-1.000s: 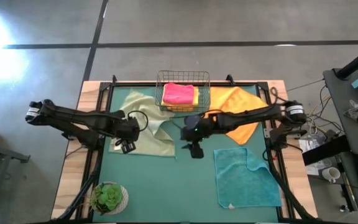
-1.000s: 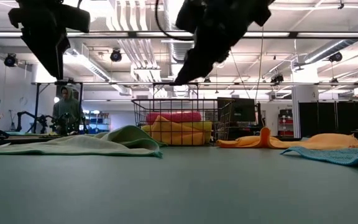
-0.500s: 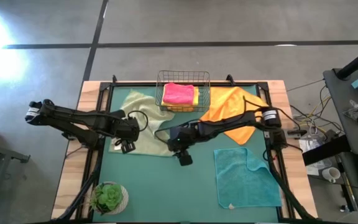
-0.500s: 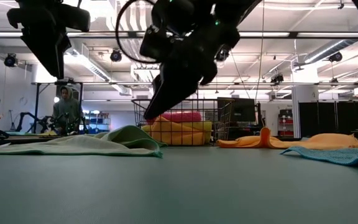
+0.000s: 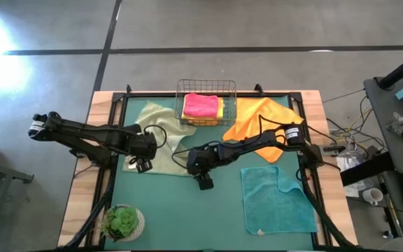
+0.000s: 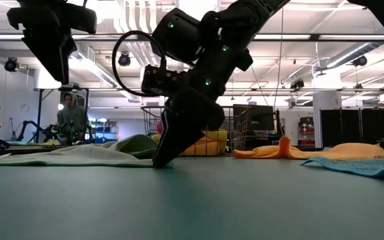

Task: Fold microfiber towels
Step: Fold the green microfiber towel

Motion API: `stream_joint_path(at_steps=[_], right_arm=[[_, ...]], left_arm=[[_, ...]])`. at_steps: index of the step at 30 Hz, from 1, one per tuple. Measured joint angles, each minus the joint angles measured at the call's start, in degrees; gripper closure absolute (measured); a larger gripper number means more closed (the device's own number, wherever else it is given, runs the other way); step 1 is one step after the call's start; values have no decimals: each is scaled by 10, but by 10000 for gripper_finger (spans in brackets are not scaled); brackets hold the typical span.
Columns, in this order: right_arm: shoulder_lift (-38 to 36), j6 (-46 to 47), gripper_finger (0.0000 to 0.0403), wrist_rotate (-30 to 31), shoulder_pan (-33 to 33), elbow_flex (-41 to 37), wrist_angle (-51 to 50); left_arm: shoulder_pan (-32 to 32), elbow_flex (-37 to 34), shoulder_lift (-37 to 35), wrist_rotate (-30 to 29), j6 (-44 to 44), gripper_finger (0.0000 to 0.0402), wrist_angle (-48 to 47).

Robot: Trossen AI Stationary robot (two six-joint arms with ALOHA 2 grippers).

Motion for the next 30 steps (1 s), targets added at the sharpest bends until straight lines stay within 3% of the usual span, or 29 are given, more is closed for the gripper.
stream_joint_path(at_steps=[5, 14, 26, 30], right_arm=[[6, 24, 247, 19, 1, -2, 2], [9, 29, 386, 47, 0, -3, -3], [-54, 84, 394, 62, 1, -4, -152], [-97, 117, 394, 63, 2, -9, -189]], left_arm=[[0, 0, 0, 0, 0, 228, 0], [-1, 0, 0, 5, 1, 228, -1], [-25, -1, 10, 15, 0, 228, 7], [-52, -16, 28, 20, -1, 228, 68]])
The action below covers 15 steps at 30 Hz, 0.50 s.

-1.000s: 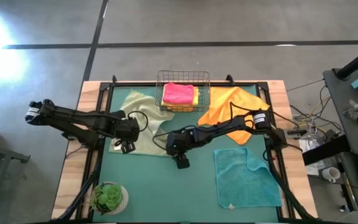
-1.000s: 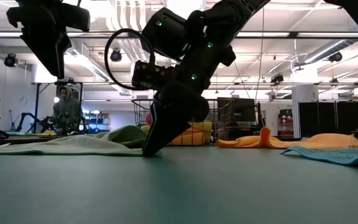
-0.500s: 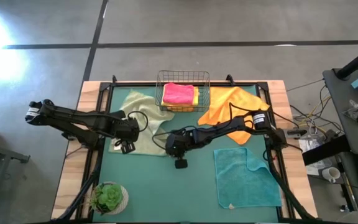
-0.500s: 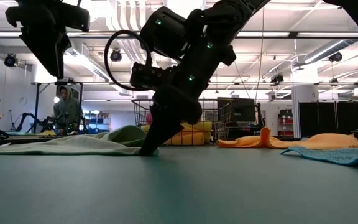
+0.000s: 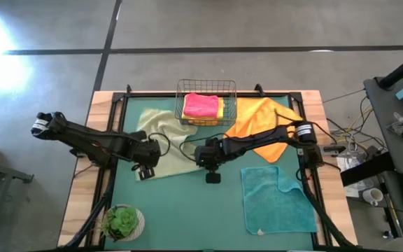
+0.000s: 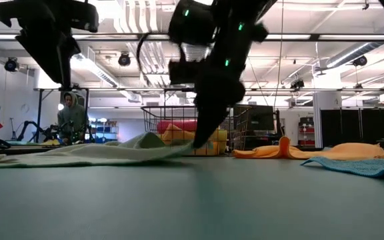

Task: Fold microfiber towels
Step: Fold the green microfiber towel

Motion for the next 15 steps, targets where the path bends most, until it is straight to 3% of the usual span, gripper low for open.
stream_joint_path(at_steps=[15], right_arm=[[-65, 58, 394, -3, 1, -7, -97]], left_arm=[[-114, -70, 124, 31, -77, 228, 172]])
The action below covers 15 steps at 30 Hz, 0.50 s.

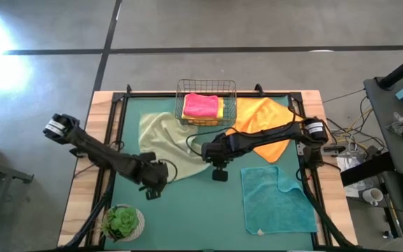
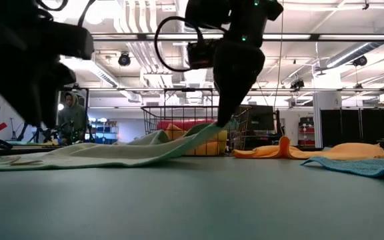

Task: Fold microfiber towels
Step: Fold the green microfiber towel

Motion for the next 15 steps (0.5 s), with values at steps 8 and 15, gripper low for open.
stream_joint_path(at_steps=[8, 15], right_arm=[[-5, -14, 394, -1, 0, 0, 3], [-5, -21, 394, -2, 1, 0, 3]], left_arm=[[-63, 1, 72, 2, -42, 228, 19], [-68, 2, 106, -22, -41, 228, 74]])
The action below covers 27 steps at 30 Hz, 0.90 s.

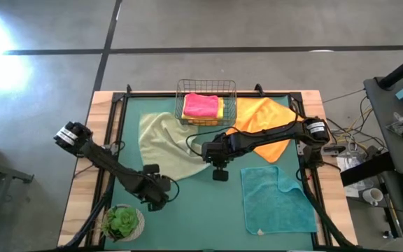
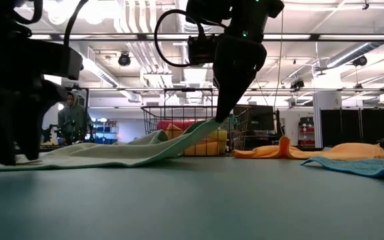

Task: Fold microfiber towels
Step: Fold the green microfiber towel

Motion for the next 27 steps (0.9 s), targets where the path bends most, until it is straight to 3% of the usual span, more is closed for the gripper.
stream_joint_path(at_steps=[27], right_arm=[[0, 6, 394, -5, 31, 1, -4]], left_arm=[[61, -43, -2, -1, 0, 228, -2]])
